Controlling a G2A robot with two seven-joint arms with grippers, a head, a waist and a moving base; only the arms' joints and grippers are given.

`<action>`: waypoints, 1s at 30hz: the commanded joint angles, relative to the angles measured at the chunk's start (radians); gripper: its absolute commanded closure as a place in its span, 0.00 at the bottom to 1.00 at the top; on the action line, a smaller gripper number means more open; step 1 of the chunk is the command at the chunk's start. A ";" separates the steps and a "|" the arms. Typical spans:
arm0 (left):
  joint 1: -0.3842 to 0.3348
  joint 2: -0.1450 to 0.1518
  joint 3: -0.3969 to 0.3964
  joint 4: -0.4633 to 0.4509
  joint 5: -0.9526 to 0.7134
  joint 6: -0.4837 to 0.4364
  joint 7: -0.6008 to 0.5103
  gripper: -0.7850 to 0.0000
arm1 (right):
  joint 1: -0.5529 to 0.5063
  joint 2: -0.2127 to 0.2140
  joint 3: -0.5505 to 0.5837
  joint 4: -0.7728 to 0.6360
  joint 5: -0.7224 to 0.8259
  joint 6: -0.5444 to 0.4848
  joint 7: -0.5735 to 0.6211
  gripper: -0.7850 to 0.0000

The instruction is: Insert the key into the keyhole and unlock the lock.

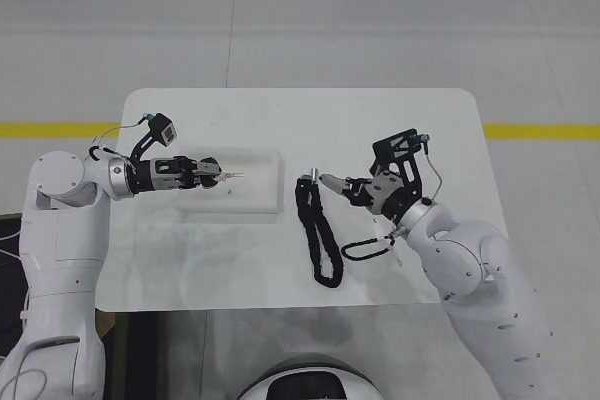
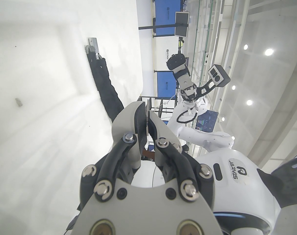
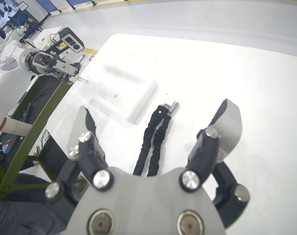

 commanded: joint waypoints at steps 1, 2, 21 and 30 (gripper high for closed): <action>0.000 0.000 0.000 0.000 0.000 0.000 0.000 1.00 | -0.025 0.000 -0.011 -0.002 0.033 -0.018 0.024 0.00; 0.000 0.000 0.000 0.000 0.000 0.000 0.000 1.00 | -0.027 0.000 -0.008 0.005 0.101 -0.052 0.087 0.00; 0.000 0.000 0.000 0.000 0.000 0.000 0.000 1.00 | 0.706 -0.191 -0.477 0.842 0.191 0.112 0.514 0.16; 0.000 0.000 0.000 0.000 0.000 0.000 0.000 1.00 | 0.698 -0.265 -0.505 0.928 0.011 0.139 0.490 0.52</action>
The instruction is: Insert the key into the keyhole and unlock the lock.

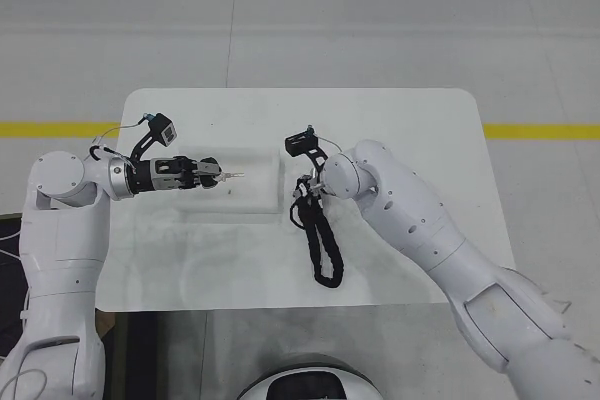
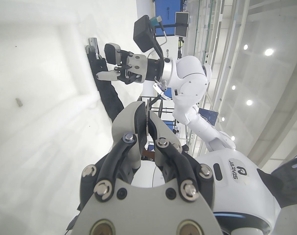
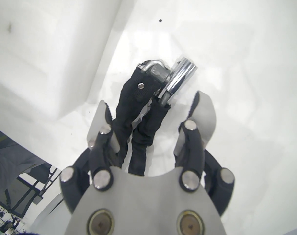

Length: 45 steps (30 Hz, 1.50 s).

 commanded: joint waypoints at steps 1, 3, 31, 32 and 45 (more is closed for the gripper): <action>0.000 0.000 0.000 0.000 0.000 0.000 0.000 1.00 | -0.010 -0.009 0.024 -0.002 -0.021 -0.004 -0.008 0.51; 0.000 0.000 0.000 0.000 0.000 0.000 0.000 1.00 | -0.026 -0.013 0.058 -0.013 -0.039 -0.018 -0.008 0.51; 0.000 0.000 0.000 0.000 0.000 0.000 0.000 1.00 | -0.096 -0.120 0.282 0.049 -0.241 -0.067 0.119 1.00; 0.000 0.000 0.000 0.000 0.000 0.000 0.000 1.00 | -0.100 -0.121 0.300 0.039 -0.240 -0.070 0.120 1.00; 0.000 0.000 0.000 0.000 0.000 0.000 0.000 1.00 | -0.274 -0.053 0.579 -0.267 -0.095 -0.193 0.180 1.00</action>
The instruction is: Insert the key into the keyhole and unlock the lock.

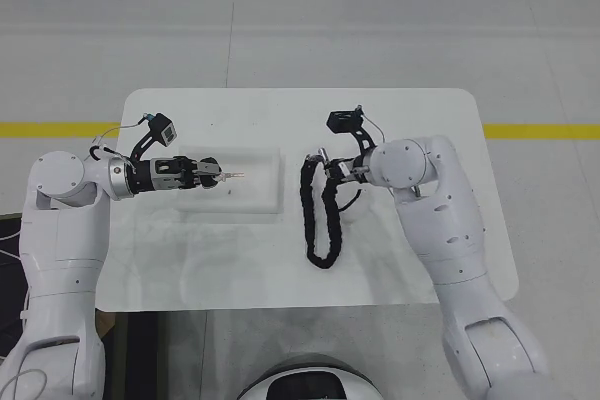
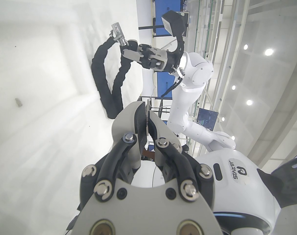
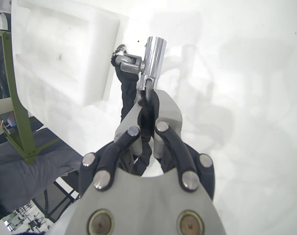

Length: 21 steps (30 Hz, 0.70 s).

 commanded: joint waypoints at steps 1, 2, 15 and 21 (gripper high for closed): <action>0.000 0.000 0.000 0.000 0.000 0.000 0.000 1.00 | -0.024 0.005 0.023 -0.027 0.025 -0.021 0.023 1.00; 0.000 0.000 0.000 0.000 0.000 0.000 0.000 1.00 | -0.033 0.007 0.033 -0.035 0.021 -0.028 0.022 1.00; 0.000 0.000 0.000 0.000 0.000 0.000 0.000 1.00 | -0.095 0.035 0.081 -0.087 -0.055 -0.019 -0.045 1.00; 0.000 0.000 0.000 0.000 0.000 0.000 0.000 1.00 | -0.143 0.036 0.080 -0.119 -0.044 -0.029 -0.067 1.00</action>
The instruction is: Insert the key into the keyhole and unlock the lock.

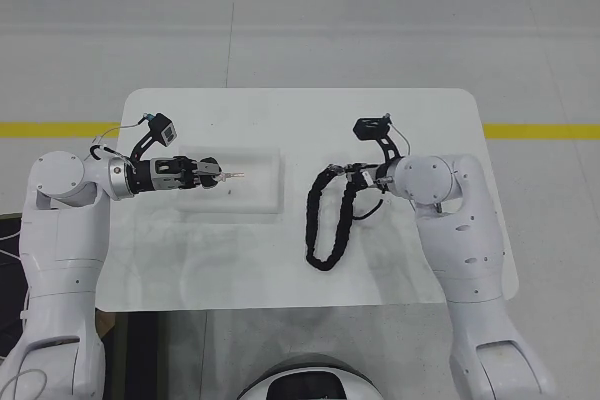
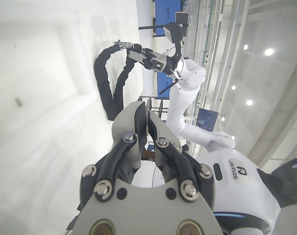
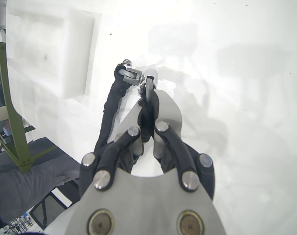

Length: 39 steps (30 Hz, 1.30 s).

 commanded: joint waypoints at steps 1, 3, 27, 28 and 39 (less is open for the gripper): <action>0.000 0.000 0.000 0.000 0.000 0.000 0.000 1.00 | -0.108 0.002 0.010 -0.093 0.051 -0.025 -0.058 1.00; 0.000 0.000 0.000 0.000 0.000 0.000 0.000 1.00 | -0.170 0.006 0.059 -0.150 0.146 -0.050 -0.113 1.00; 0.000 0.000 0.000 0.000 0.000 0.000 0.000 1.00 | -0.120 0.032 0.083 0.188 1.257 -0.421 0.088 1.00; 0.018 0.000 -0.001 -0.007 -0.006 -0.001 0.005 1.00 | -0.120 0.032 0.083 0.188 1.257 -0.421 0.088 1.00; 0.200 -0.003 0.008 -0.230 -0.207 0.018 0.116 1.00 | -0.220 0.028 -0.015 0.080 1.166 -0.425 -0.173 1.00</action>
